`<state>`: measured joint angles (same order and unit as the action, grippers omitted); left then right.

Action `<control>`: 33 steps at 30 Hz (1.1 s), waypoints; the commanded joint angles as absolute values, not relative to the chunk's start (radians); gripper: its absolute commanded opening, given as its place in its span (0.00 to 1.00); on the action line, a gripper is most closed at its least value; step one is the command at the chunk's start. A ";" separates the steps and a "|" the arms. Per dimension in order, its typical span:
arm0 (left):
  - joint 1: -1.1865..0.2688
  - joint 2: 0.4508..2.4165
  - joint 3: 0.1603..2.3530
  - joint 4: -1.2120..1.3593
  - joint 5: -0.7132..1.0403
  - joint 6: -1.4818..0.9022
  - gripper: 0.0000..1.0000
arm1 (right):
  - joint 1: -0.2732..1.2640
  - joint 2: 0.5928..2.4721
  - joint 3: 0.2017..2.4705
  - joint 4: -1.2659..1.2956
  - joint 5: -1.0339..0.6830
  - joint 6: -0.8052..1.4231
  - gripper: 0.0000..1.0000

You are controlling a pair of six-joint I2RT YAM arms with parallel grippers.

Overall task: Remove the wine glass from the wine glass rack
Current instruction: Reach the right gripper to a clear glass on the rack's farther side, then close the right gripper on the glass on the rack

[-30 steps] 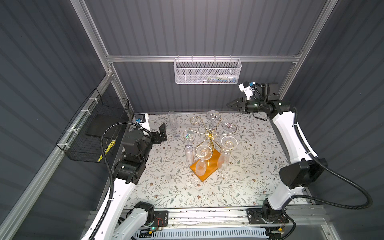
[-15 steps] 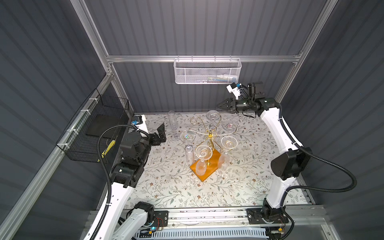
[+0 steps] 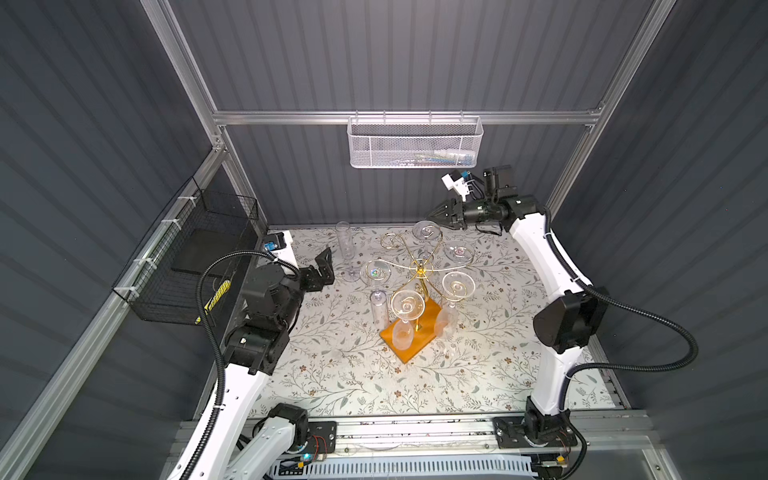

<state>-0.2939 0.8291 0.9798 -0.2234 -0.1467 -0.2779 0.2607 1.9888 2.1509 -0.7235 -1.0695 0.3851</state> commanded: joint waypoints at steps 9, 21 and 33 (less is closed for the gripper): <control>-0.301 0.818 0.972 -0.233 -0.167 -0.278 1.00 | 0.265 1.997 2.188 -0.802 -1.092 0.311 0.28; -0.301 0.827 0.958 -0.255 -0.186 -0.273 1.00 | 0.265 1.989 2.195 -0.853 -1.090 0.268 0.25; -0.301 0.833 0.974 -0.270 -0.187 -0.274 1.00 | 0.265 1.970 2.198 -0.854 -1.080 0.260 0.17</control>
<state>-0.2939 0.8314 0.9634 -0.2516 -0.1822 -0.2779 0.2630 1.9888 2.1738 -0.8375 -1.0763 0.2783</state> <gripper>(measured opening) 0.997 0.174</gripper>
